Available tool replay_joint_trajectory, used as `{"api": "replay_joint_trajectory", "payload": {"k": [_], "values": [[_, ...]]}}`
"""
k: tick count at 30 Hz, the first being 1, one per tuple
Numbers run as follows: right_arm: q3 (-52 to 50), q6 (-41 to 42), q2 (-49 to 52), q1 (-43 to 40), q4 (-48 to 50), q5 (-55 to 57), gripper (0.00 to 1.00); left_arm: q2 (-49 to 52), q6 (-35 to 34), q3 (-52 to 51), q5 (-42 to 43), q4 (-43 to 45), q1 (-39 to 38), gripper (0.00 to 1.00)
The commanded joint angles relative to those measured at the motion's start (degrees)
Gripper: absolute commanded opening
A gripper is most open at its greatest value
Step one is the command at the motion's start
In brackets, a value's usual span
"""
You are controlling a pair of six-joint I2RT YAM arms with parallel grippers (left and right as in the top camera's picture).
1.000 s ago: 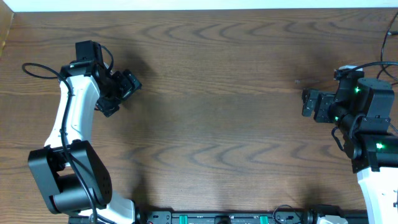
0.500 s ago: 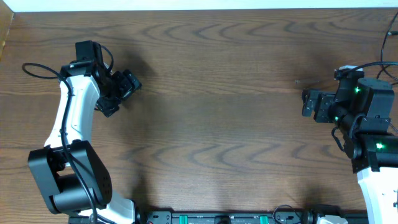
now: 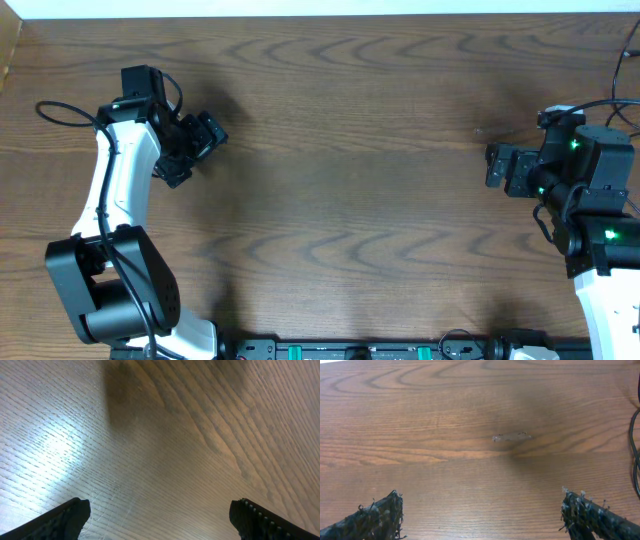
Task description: Untangle cables
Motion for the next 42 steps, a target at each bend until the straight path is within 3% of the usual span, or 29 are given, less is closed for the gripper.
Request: {"api": "replay_joint_trajectory", "payload": {"k": [1, 25, 33, 42], "values": [[0.09, 0.68, -0.15, 0.42, -0.07, 0.66, 0.99, 0.35, -0.09, -0.11, -0.39, -0.17, -0.02, 0.94], [0.09, 0.68, -0.15, 0.42, -0.07, 0.66, 0.99, -0.04, 0.26, -0.11, -0.83, 0.61, -0.02, 0.94], [0.09, 0.68, -0.15, 0.42, -0.09, 0.68, 0.99, -4.74, 15.15, -0.11, -0.76, 9.22, -4.92, 0.94], [0.09, 0.68, -0.15, 0.42, -0.24, 0.66, 0.99, -13.46, 26.29, -0.13, -0.83, 24.52, -15.72, 0.94]]}}
